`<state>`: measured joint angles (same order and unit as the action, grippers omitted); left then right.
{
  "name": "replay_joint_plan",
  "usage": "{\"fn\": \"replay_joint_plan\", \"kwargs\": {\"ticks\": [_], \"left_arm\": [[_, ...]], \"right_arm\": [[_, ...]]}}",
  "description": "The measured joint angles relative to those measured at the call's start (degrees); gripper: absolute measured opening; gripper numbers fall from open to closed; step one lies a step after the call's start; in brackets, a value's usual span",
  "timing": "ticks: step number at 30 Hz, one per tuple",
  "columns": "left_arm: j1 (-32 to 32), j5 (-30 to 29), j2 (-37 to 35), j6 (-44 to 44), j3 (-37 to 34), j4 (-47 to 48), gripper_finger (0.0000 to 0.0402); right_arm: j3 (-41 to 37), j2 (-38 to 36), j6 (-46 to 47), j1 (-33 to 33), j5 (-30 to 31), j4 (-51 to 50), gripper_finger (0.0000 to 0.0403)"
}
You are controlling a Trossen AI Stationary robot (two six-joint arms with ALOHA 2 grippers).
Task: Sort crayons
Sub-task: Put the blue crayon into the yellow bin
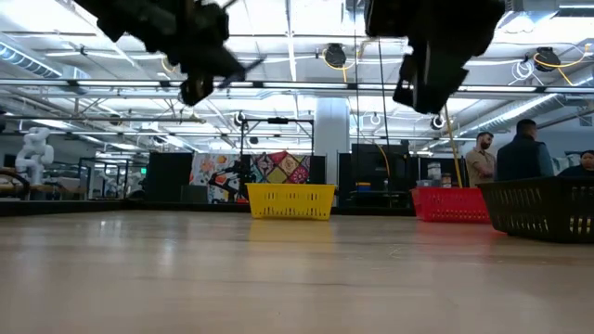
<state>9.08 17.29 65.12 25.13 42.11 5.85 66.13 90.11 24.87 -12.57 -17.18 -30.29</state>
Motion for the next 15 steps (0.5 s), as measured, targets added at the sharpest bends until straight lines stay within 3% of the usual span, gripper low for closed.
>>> {"fn": "replay_joint_plan", "kwargs": {"ticks": [8,15], "left_arm": [[-9.08,-3.59,0.00,-3.18,0.00,-11.69,0.0000],[-14.20,-6.95,0.05,-5.10,0.00,-14.70,0.0000]], "right_arm": [[0.00,0.00,-4.19,-5.11,21.04,12.35,0.0093],[0.00,0.00,-12.49,-5.30,27.84,27.90,0.0093]]}}
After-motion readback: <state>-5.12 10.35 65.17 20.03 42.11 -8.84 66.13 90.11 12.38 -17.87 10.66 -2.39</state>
